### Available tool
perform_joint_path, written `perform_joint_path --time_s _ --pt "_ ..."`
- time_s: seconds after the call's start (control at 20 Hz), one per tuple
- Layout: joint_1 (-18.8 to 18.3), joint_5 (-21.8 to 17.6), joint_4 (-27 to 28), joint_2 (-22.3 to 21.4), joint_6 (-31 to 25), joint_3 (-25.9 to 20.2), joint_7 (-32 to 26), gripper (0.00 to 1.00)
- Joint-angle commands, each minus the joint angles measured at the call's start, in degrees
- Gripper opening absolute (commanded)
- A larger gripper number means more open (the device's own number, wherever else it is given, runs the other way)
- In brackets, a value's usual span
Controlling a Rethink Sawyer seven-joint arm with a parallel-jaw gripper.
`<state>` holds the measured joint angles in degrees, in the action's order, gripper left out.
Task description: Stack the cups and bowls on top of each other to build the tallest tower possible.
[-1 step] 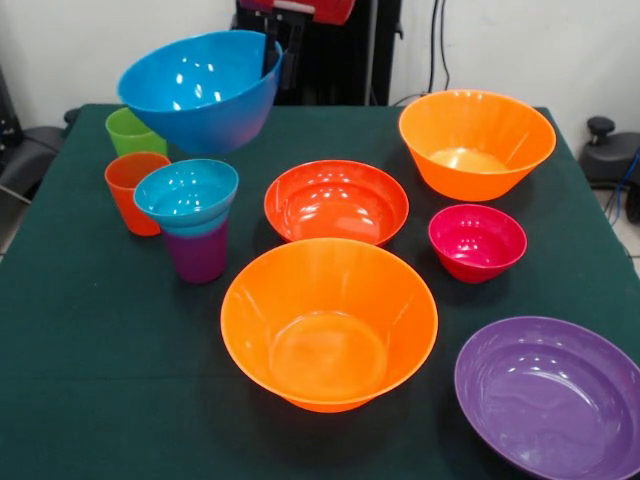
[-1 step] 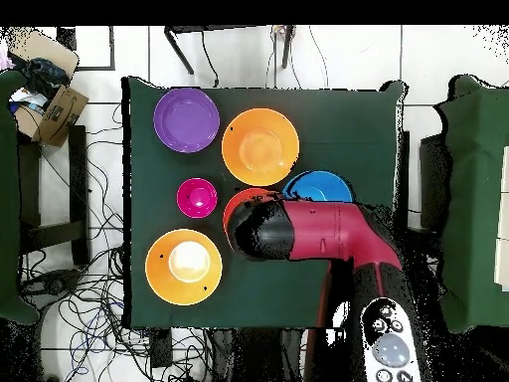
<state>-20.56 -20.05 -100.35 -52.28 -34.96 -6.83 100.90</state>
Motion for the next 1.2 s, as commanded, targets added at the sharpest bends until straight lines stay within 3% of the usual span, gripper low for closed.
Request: perform_joint_path --time_s 0.05,0.55,1.2 --pt "1.86 0.82 6.14 5.14 0.13 -0.67 7.74 0.0" --pt "2.34 0.55 13.3 8.76 -3.54 -1.39 4.81 0.0" --pt "2.38 -0.09 14.63 9.55 -7.77 -0.04 2.84 0.0"
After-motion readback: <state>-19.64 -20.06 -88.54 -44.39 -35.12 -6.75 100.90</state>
